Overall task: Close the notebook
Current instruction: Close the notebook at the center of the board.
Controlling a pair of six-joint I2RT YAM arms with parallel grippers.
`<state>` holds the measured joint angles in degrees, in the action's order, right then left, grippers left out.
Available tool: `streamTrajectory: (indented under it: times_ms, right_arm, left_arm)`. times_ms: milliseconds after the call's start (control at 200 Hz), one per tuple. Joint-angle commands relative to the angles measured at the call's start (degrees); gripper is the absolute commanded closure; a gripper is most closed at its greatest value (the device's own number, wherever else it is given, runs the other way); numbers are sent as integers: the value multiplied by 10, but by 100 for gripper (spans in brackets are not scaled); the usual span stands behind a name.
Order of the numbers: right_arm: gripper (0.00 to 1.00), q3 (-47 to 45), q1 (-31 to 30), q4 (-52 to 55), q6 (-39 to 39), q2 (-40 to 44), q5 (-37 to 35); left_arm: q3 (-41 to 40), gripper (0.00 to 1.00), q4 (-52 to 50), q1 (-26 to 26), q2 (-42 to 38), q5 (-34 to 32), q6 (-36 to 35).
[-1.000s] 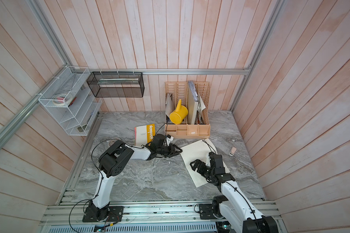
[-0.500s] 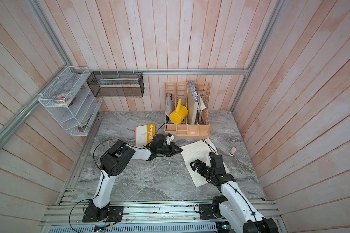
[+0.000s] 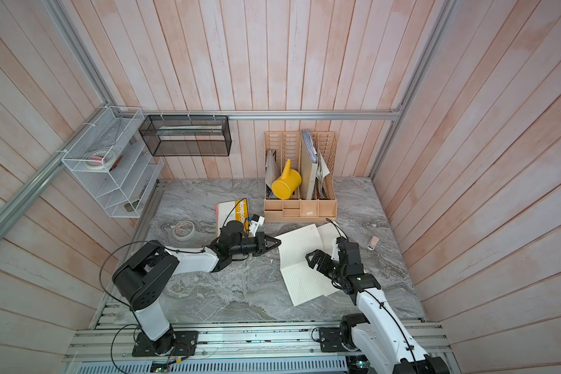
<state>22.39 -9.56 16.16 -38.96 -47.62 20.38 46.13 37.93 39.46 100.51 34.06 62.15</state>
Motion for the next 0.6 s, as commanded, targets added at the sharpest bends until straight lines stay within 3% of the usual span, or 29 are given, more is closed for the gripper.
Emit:
streamTrajectory:
  times_ms: [0, 235, 595]
  right_arm:
    - [2, 5, -3, 7, -10, 20, -11]
    - [2, -8, -32, 5, -47, 44, -24]
    - [2, -18, -171, -127, -121, -73, -65]
  left_arm:
    - [-28, 100, -43, 2, -46, -66, -34]
    - [-97, 100, -159, 1, -176, -205, -56]
    - [-180, 100, -310, 3, -354, -350, -41]
